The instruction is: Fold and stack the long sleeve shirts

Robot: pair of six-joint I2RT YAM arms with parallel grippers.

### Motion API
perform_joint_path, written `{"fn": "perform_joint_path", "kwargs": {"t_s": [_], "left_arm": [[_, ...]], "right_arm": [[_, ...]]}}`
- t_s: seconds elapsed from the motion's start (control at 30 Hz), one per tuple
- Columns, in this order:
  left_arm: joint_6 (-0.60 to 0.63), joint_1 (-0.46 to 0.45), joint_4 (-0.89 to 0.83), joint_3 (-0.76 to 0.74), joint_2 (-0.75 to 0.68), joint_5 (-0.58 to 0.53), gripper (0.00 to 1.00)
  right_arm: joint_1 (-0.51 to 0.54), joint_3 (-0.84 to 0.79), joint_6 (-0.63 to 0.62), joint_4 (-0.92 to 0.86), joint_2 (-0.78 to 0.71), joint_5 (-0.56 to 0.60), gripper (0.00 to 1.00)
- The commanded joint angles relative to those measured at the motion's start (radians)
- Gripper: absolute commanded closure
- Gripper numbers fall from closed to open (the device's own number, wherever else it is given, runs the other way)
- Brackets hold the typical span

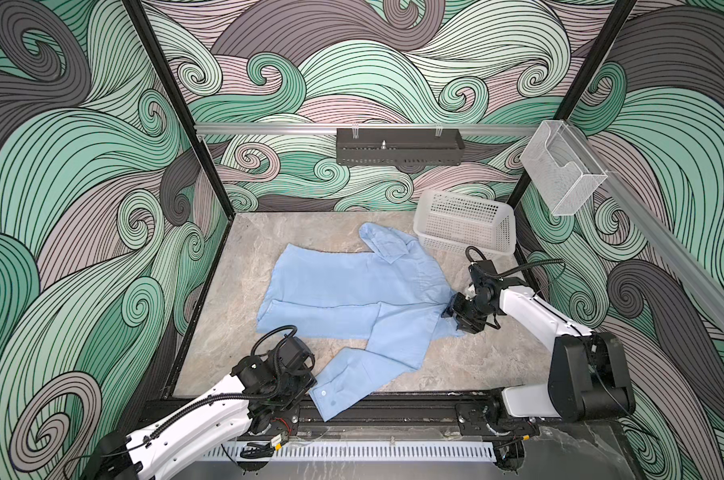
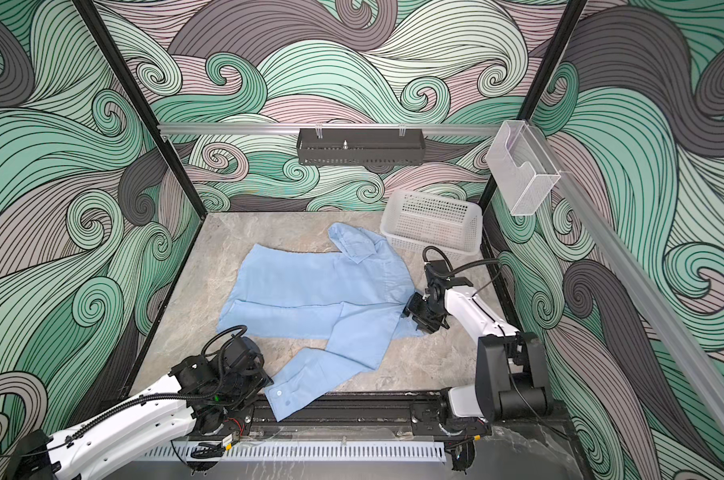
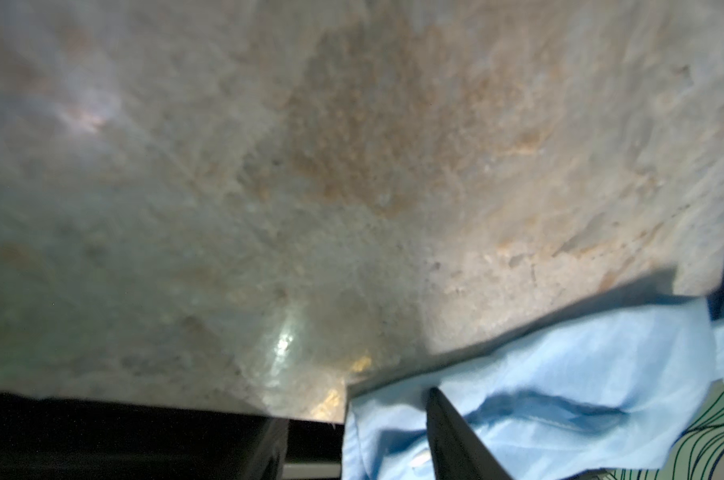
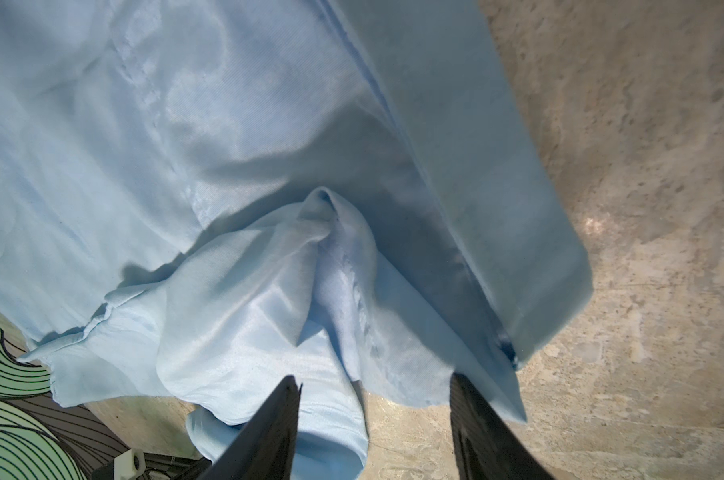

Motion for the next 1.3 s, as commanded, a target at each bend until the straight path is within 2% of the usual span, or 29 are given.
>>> {"fn": "perform_joint_path", "kwargs": {"t_s": [0.0, 0.2, 0.53, 0.7, 0.83, 0.93, 1.03, 1.2, 1.27], "left_arm": [[-0.027, -0.046, 0.196, -0.076, 0.079, 0.002, 0.47], [-0.047, -0.105, 0.245, -0.064, 0.106, -0.018, 0.41], [-0.122, -0.179, 0.153, -0.064, -0.104, -0.101, 0.29], [-0.108, -0.192, 0.195, -0.047, -0.037, -0.062, 0.29], [-0.079, -0.196, 0.233, -0.026, 0.068, -0.018, 0.36], [-0.076, -0.199, 0.292, -0.037, 0.103, -0.007, 0.46], [-0.076, -0.201, 0.311, -0.044, 0.105, -0.003, 0.61], [-0.06, -0.203, 0.266, -0.028, 0.044, -0.026, 0.93], [-0.047, -0.202, 0.219, -0.009, 0.015, -0.053, 1.0]], "right_arm": [[0.006, -0.008, -0.001, 0.005, 0.013, -0.002, 0.41], [0.006, -0.005, -0.001, 0.008, 0.017, -0.001, 0.41], [0.006, -0.007, 0.001, 0.008, 0.0, -0.006, 0.41], [0.006, -0.008, 0.004, 0.009, 0.004, -0.005, 0.41], [0.005, -0.007, 0.005, 0.008, 0.002, -0.002, 0.41], [0.006, -0.007, 0.005, 0.009, 0.003, -0.004, 0.41], [0.006, -0.007, 0.005, 0.009, 0.002, -0.006, 0.42], [0.006, -0.007, 0.005, 0.011, 0.008, -0.007, 0.42], [0.006, -0.007, 0.004, 0.013, 0.012, -0.006, 0.43]]}}
